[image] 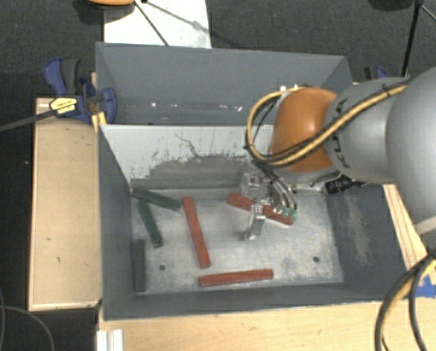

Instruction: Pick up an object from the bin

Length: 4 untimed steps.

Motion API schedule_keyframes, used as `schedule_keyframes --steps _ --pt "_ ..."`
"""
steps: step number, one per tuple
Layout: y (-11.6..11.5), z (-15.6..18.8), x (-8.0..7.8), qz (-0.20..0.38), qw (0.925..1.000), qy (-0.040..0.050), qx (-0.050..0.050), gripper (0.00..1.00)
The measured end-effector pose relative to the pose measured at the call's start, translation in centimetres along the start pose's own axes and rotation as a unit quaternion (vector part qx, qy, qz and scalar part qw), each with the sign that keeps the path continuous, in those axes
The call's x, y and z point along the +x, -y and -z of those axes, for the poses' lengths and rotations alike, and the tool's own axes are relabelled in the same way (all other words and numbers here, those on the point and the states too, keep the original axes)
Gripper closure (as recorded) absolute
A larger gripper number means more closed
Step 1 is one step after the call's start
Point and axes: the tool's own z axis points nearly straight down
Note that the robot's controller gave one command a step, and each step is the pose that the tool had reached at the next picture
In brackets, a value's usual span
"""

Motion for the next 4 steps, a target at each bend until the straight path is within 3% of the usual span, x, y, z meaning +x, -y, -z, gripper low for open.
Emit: schedule_keyframes --steps 1,2,3,4 --pt "-0.01 0.12 -0.06 0.001 1.0000 0.0010 0.000 1.00" --pt "-0.01 0.00 0.00 0.001 1.0000 -0.0001 0.000 0.00" --pt "-0.01 0.12 -0.07 0.002 1.0000 0.0011 0.000 1.00" --pt "-0.02 0.00 0.01 0.002 1.0000 -0.0001 0.000 0.00"
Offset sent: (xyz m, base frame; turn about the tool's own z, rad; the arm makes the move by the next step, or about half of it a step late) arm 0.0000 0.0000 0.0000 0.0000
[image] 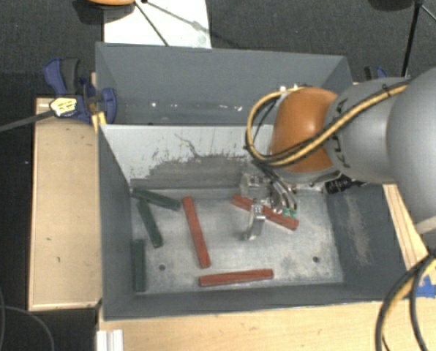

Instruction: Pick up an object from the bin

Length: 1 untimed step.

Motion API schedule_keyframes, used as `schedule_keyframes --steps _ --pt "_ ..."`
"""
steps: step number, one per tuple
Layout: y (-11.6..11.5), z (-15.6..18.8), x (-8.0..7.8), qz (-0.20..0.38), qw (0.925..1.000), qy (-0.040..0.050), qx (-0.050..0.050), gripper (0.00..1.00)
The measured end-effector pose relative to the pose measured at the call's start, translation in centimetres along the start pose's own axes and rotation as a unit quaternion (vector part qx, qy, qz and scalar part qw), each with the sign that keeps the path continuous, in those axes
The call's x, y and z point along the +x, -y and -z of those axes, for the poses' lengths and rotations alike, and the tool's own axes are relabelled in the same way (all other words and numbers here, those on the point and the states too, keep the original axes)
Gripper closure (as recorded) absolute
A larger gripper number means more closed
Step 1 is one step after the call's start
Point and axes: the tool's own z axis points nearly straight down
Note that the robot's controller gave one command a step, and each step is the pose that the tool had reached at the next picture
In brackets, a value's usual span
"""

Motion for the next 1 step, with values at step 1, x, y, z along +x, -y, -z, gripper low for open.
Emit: schedule_keyframes --steps 1 --pt "0.00 0.13 -0.08 0.001 1.0000 0.0012 0.000 1.00"
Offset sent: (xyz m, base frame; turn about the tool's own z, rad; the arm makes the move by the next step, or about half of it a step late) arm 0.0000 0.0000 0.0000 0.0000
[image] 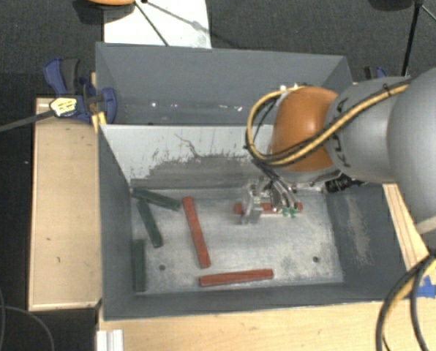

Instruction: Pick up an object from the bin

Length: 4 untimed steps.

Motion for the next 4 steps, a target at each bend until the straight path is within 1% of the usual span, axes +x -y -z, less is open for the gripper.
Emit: schedule_keyframes --steps 1,2,3,4 --pt "0.0 0.0 0.0 0.000 1.0000 0.0000 0.000 1.00" --pt "-1.1 6.0 0.9 0.004 1.0000 -0.0047 0.000 1.00" --pt "-2.4 12.7 2.4 0.010 1.0000 -0.0011 0.000 1.00" --pt "-3.1 10.0 4.6 0.321 0.9470 -0.0020 -0.001 0.00"
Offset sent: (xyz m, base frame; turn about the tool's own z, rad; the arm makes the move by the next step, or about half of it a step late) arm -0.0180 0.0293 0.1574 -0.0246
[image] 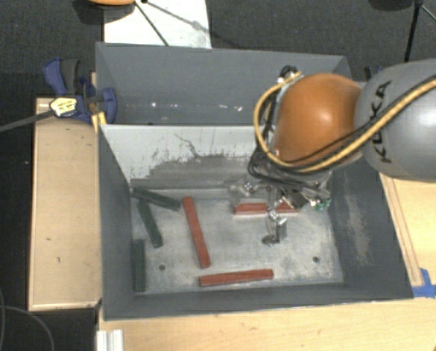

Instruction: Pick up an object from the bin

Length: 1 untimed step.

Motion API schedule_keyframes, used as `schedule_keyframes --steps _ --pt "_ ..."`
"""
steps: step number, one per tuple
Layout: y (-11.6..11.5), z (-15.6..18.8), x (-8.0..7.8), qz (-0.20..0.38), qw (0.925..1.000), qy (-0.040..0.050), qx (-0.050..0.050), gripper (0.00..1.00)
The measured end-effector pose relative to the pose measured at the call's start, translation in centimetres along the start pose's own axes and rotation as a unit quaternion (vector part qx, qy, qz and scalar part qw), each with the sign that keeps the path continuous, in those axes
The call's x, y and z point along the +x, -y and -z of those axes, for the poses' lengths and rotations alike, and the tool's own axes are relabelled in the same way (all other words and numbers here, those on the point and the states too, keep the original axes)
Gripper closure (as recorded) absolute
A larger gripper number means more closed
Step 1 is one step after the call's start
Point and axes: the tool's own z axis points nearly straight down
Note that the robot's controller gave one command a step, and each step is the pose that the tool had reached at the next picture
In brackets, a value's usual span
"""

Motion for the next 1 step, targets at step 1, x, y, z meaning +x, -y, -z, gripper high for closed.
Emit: schedule_keyframes --steps 1 --pt "-0.22 -0.28 0.13 0.002 1.0000 -0.0001 0.000 0.00"
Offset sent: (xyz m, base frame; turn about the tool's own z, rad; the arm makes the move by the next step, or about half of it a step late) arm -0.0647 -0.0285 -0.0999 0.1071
